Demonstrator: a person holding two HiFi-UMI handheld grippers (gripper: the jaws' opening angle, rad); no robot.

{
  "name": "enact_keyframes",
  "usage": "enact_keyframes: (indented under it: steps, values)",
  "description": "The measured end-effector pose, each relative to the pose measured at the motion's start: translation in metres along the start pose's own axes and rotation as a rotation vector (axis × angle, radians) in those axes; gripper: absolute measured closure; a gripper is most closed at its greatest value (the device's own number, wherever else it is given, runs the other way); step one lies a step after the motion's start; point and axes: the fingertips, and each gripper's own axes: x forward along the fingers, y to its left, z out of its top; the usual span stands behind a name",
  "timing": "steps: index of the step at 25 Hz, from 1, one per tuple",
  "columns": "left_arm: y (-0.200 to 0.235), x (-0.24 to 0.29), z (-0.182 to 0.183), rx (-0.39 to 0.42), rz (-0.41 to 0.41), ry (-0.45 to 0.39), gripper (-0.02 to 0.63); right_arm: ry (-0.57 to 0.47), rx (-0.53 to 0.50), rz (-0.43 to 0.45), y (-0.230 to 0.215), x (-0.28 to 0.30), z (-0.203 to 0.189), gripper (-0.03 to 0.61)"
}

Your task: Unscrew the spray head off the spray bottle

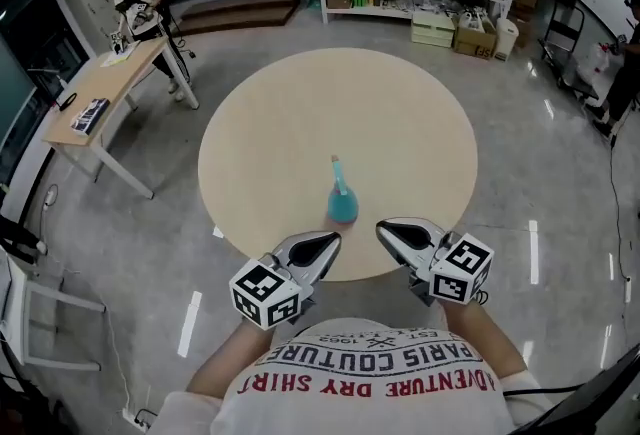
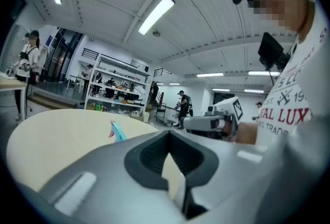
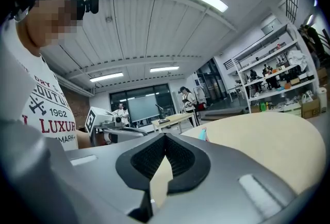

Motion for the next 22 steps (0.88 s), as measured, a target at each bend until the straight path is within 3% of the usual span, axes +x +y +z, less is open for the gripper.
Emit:
enact_keyframes:
  steps: [3, 6, 11, 13, 16, 22]
  values:
    - [0.005, 0.012, -0.009, -0.029, -0.024, -0.006, 0.611, 0.015, 0.013, 0.032, -0.018, 0.01, -0.004, 0.581]
    - [0.02, 0.015, -0.025, 0.014, -0.024, 0.049, 0.611, 0.027, 0.041, 0.043, -0.028, 0.024, -0.009, 0.58]
    - [0.071, 0.031, -0.034, 0.013, 0.019, 0.068, 0.434, 0.06, 0.058, 0.035, -0.05, 0.05, -0.014, 0.58]
    - [0.092, 0.042, -0.049, 0.047, 0.036, 0.093, 0.351, 0.068, 0.074, 0.028, -0.058, 0.059, -0.019, 0.58]
    - [0.12, 0.064, -0.075, 0.084, 0.038, 0.152, 0.275, 0.087, 0.087, 0.014, -0.069, 0.069, -0.024, 0.58]
    - [0.151, 0.103, -0.113, 0.129, 0.007, 0.215, 0.211, 0.108, 0.138, -0.024, -0.089, 0.078, -0.038, 0.58]
